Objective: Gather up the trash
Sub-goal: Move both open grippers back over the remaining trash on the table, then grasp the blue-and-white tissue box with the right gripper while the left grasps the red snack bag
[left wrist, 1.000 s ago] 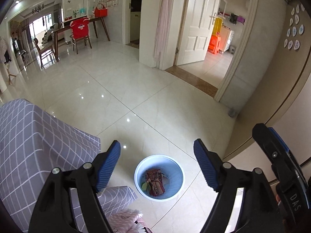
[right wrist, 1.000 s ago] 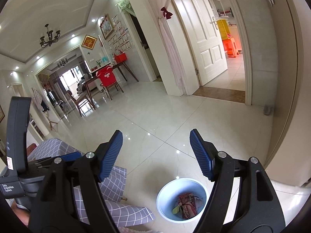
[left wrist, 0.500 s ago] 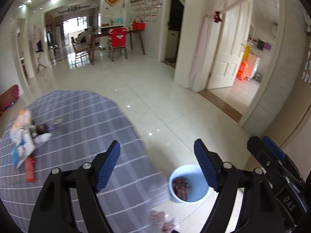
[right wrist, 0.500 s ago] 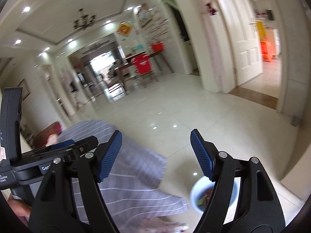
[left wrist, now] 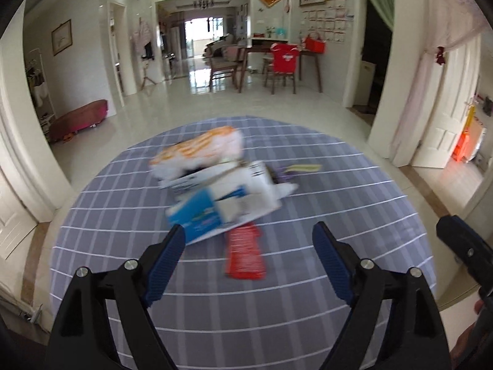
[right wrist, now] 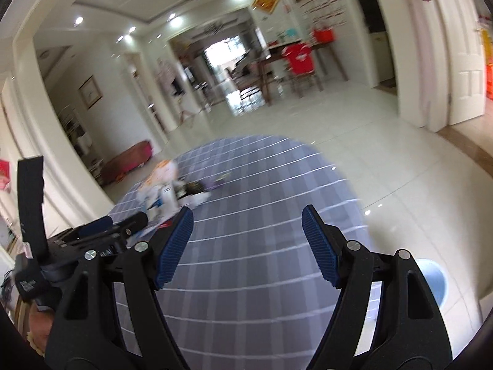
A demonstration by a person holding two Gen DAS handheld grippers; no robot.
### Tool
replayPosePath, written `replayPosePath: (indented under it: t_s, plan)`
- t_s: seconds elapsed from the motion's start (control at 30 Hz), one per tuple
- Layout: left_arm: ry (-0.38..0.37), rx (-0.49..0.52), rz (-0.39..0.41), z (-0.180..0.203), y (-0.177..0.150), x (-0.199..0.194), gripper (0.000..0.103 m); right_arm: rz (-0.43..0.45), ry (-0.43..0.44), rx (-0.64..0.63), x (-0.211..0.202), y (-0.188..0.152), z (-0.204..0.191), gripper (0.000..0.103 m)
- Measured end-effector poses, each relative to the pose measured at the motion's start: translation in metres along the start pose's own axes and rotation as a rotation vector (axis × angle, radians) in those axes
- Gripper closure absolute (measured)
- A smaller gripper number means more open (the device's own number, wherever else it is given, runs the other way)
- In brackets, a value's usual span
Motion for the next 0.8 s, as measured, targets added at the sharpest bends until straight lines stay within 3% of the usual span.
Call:
replayPosePath:
  t_s: [0.23,0.4,0.63,0.67,0.77,0.8]
  plan:
    - [0.021,-0.124,-0.016,-0.066,-0.001,0.015,0.02,-0.095,0.15,0.017,0.069,0.0,-0.054,0.031]
    - [0.022,-0.15,-0.031,-0.086,-0.001,0.028,0.02,-0.155,0.256,0.056,0.115,0.001,-0.081,0.031]
    - [0.013,-0.157,-0.038,-0.09,-0.002,0.037,0.02,-0.186,0.31,0.09,0.152,0.006,-0.094,0.031]
    - [0.01,-0.159,-0.037,-0.089,-0.003,0.036,0.02,-0.19,0.317,0.094,0.156,0.007,-0.095,0.033]
    - [-0.001,-0.16,-0.039,-0.087,-0.003,0.036,0.02,-0.212,0.35,0.132,0.167,0.007,-0.091,0.061]
    - [-0.003,-0.155,-0.039,-0.085,-0.003,0.035,0.02,-0.215,0.356,0.14,0.17,0.007,-0.091,0.063]
Point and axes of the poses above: each gripper's, at about its wrist camera, not at the fingertips, and x roughly the way its jaws point, z to its right, y to its top, the point moved 3 cm from there along x, roughly the way its jaws point, and after that the axes turned 14 degrees about -x, right-handed, at the moved point
